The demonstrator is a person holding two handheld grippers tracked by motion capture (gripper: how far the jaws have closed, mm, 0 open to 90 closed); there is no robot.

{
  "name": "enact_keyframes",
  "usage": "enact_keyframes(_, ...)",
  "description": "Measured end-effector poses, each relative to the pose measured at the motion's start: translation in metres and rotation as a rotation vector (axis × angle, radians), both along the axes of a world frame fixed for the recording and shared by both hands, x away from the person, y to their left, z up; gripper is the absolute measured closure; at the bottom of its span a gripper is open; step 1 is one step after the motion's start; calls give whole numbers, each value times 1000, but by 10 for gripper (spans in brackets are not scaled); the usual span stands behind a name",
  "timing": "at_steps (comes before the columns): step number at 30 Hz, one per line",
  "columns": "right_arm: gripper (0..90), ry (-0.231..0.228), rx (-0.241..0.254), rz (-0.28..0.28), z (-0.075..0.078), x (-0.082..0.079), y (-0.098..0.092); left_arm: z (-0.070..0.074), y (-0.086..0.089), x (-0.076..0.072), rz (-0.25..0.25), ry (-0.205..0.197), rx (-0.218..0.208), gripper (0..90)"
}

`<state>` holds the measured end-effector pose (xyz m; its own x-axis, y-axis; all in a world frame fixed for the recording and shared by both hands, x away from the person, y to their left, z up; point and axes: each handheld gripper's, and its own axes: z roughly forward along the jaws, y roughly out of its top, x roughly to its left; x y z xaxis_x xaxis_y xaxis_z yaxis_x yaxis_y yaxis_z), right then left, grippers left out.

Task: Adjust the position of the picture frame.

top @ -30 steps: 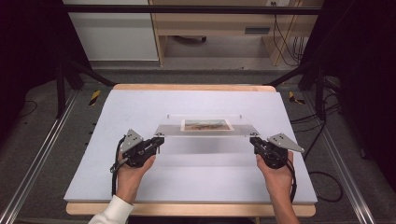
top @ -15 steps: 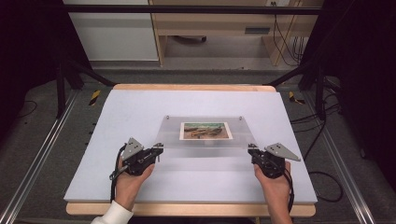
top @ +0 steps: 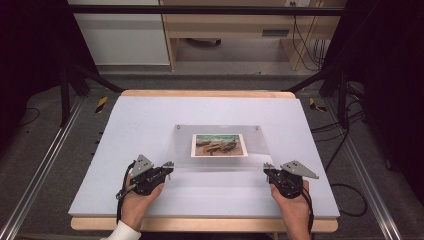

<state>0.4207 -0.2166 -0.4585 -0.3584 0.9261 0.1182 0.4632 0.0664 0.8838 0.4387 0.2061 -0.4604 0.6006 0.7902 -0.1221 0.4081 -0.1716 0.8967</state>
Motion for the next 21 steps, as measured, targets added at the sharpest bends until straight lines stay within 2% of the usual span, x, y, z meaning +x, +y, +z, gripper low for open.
enact_keyframes(6, 851, 15, -1, 7, -3, -2, 3, -5, 3, -2, -9, 15, 19, 839)
enact_keyframes(13, 852, 58, 4, 5, -10, -3, 4, -10, 3, -3, -17, 43, 49, 839)
enact_keyframes(21, 852, 95, -2, 12, -15, -2, 6, -13, 4, -2, -5, 68, 70, 839)
